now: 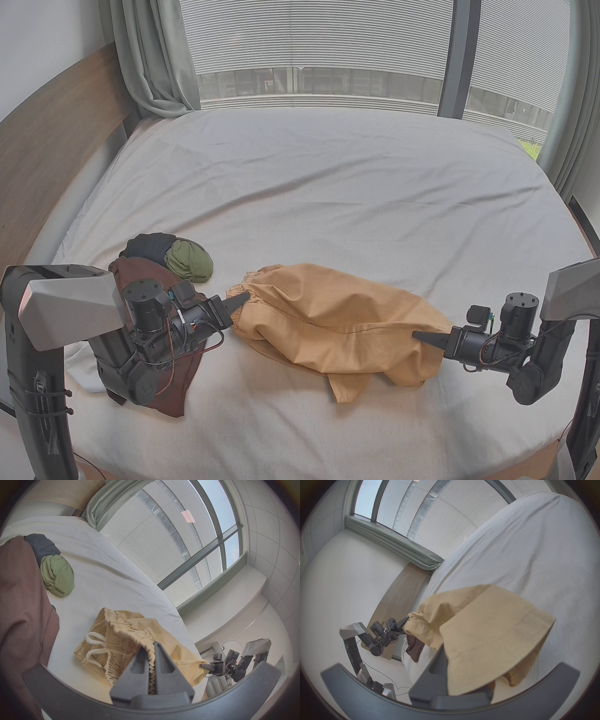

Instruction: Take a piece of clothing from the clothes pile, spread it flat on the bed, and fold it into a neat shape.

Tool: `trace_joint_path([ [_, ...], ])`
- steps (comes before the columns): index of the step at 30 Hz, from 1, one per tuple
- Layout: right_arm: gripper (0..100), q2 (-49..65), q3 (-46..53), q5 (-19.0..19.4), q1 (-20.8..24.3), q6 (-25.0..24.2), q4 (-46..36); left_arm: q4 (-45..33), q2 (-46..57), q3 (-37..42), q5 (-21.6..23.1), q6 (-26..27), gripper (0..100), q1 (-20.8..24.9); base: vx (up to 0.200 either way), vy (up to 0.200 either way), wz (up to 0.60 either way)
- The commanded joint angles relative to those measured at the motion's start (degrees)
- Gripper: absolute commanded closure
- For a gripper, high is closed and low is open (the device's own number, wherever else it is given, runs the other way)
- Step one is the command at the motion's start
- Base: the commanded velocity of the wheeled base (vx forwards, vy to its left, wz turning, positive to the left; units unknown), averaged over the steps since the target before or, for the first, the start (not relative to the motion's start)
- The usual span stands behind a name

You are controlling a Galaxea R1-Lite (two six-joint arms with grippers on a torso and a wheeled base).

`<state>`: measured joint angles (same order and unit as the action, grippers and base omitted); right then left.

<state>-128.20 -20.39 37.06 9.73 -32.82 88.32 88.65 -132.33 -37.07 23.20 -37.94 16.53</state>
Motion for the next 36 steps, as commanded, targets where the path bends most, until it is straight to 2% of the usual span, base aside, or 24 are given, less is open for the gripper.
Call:
trace_joint_path([
  [1,100,7.79,1.76,0.29,0.29,-1.81,0.01,0.03,2.25,0.60,0.27,0.06,100,-0.01,0.000,0.000,0.00],
  [15,100,11.74,2.64,0.38,0.47,-2.43,0.01,0.03,6.47,2.18,0.27,-0.03,100,-0.01,0.000,0.000,0.00],
  [21,100,14.29,2.73,0.47,-0.76,-2.34,0.01,0.03,8.93,2.62,-0.17,0.06,100,0.17,0.000,0.000,0.00],
  [36,100,20.00,2.55,0.38,-1.91,-2.51,-0.08,0.03,9.63,2.27,-0.17,-0.12,100,-0.18,0.000,0.000,0.00],
])
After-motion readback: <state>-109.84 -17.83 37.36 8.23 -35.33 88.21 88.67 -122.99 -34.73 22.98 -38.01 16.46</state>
